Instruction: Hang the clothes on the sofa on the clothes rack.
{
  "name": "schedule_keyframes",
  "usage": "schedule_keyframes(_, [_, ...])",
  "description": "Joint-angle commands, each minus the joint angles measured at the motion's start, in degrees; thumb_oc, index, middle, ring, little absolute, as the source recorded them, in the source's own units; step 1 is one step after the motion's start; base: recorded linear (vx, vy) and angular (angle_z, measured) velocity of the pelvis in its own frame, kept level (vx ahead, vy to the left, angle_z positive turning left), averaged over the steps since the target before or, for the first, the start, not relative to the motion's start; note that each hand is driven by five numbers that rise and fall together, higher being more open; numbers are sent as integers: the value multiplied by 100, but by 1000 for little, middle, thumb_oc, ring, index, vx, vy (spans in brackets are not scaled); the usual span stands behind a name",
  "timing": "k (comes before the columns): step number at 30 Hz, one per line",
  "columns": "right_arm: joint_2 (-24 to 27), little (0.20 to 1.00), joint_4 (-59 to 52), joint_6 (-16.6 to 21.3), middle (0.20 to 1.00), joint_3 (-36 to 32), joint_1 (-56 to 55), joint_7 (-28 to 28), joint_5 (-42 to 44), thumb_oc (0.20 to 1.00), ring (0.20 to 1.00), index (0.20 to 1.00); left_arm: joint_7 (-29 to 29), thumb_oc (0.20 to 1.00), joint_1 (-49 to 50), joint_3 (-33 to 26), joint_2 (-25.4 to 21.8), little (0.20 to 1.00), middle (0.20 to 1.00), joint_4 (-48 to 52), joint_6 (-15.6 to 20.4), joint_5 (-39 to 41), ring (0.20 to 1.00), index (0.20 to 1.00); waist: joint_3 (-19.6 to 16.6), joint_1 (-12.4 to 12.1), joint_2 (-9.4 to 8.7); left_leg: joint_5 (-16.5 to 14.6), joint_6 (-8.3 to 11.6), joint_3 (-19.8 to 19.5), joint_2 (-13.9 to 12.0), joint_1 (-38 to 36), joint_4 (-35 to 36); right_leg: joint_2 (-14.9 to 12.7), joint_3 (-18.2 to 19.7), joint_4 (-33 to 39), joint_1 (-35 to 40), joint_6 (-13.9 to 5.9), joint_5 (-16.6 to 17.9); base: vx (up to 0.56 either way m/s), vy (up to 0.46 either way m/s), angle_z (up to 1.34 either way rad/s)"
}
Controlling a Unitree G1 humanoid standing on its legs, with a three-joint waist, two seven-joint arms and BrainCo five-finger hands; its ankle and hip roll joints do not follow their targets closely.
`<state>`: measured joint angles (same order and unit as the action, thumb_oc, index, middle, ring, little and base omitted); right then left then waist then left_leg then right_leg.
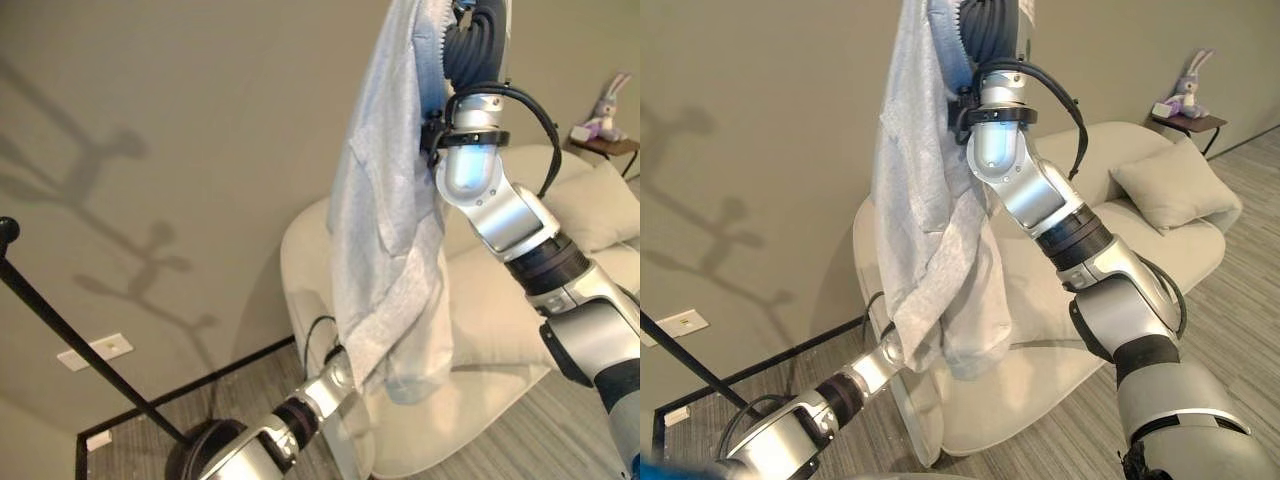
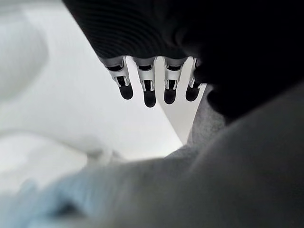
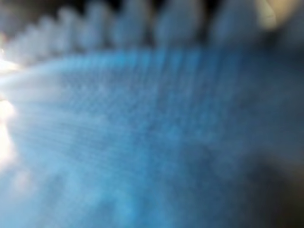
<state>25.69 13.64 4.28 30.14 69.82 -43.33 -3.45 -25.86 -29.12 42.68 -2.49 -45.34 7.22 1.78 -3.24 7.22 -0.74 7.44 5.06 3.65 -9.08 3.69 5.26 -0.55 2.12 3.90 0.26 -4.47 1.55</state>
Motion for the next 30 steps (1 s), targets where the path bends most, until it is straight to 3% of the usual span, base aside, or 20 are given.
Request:
schedule_keyframes(1, [-132,200,266,84,200,-183,702,-72,194,200,200,200,346,1000,-613,125,310,1000,1000,-624,324,524,1000,1000,-163,-39,-390,-432,225,-148,-227,-78,-26,-373,126,84,127,-130,-40,0,0,0])
schedule_keyframes(10, [-363,200,425,25,200,-148,741,5,367,200,200,200,675,1000,-767,326,813,1000,1000,-851,349,1403,1000,1000,-146,95,-284,-434,203,-96,-211,-112,-26,-388,177,58,128,-131,-41,-1,0,0])
schedule_keyframes(16, [-569,200,570,40,200,-108,771,49,510,200,200,200,814,1000,-843,542,1096,1000,1000,-866,345,1584,1000,1000,-123,171,-227,-440,185,-57,-200,-117,-26,-402,231,40,93,-132,-31,-8,1,-2])
schedule_keyframes(17, [-610,200,590,47,200,-83,795,72,534,200,200,200,853,460,-857,597,1136,460,460,-845,352,1622,460,460,-112,178,-219,-436,183,-54,-199,-115,-26,-403,234,34,84,-134,-30,-15,-1,-5])
schedule_keyframes(18, [-653,200,606,53,200,-70,779,86,558,200,200,200,892,200,-858,652,1178,200,200,-809,358,1633,200,200,-107,190,-209,-436,184,-47,-199,-114,-26,-408,237,34,82,-135,-27,0,0,0])
schedule_keyframes(24, [-662,200,714,61,200,-11,839,119,586,200,200,200,984,200,-843,784,1100,200,200,-611,392,1655,200,200,-80,185,-191,-436,180,-35,-195,-113,-26,-413,247,48,75,-137,-8,-2,0,-1])
schedule_keyframes(30, [-235,200,812,-43,200,-124,907,66,506,200,200,200,1041,200,-603,500,644,200,200,-347,439,2168,200,200,-78,79,-205,-431,163,-81,-173,-113,-26,-418,186,54,110,-135,-12,0,0,0])
